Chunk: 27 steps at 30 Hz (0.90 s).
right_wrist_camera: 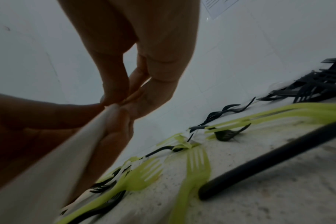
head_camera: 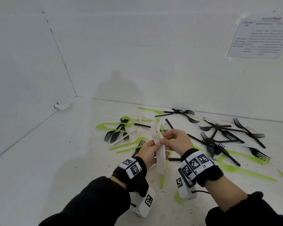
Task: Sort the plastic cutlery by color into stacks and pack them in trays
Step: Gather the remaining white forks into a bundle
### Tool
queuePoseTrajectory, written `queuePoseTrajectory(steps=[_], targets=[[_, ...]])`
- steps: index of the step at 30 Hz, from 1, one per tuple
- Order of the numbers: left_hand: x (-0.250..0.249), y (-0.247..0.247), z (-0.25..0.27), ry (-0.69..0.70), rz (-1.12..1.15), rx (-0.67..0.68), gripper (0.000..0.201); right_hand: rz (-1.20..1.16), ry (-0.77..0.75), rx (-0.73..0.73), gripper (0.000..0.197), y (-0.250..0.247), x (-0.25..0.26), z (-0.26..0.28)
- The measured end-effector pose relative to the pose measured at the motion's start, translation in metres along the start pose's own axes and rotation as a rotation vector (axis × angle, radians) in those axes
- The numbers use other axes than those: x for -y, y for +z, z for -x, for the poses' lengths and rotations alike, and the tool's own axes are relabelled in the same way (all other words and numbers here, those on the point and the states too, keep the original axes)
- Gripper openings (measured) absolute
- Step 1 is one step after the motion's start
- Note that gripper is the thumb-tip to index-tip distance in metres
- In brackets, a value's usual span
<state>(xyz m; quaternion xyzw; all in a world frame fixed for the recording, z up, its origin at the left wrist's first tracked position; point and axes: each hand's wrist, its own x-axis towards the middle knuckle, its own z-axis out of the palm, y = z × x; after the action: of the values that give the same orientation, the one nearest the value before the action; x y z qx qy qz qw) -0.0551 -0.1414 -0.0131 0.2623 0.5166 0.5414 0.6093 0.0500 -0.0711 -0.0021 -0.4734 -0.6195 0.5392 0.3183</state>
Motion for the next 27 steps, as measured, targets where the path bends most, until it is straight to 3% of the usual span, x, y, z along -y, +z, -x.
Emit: queuePoseTrajectory(steps=[9, 11, 13, 15, 21, 24, 27], targets=[[-0.006, -0.015, -0.001, 0.015, 0.007, -0.041, 0.018, 0.270, 0.042, 0.195, 0.021, 0.017, 0.015, -0.014], [-0.005, -0.018, -0.004, 0.025, 0.018, -0.113, 0.021, 0.373, 0.052, 0.160, 0.027, 0.021, 0.024, -0.029], [-0.005, -0.021, -0.007, -0.003, 0.043, -0.173, 0.018, 0.463, 0.005, 0.077, 0.019, 0.025, 0.031, -0.053], [-0.006, -0.028, -0.009, -0.028, 0.057, -0.222, 0.018, 0.582, -0.067, 0.090, 0.018, 0.036, 0.035, -0.077], [-0.001, -0.042, -0.015, -0.047, 0.013, -0.316, 0.017, 0.894, -0.281, 0.568, 0.042, 0.085, 0.034, -0.107], [0.001, -0.046, -0.020, -0.068, 0.010, -0.349, 0.015, 1.031, -0.263, 0.706, 0.046, 0.099, 0.028, -0.116], [0.002, -0.048, -0.022, -0.085, 0.011, -0.359, 0.012, 1.268, -0.302, 0.748, 0.046, 0.103, 0.027, -0.124]])
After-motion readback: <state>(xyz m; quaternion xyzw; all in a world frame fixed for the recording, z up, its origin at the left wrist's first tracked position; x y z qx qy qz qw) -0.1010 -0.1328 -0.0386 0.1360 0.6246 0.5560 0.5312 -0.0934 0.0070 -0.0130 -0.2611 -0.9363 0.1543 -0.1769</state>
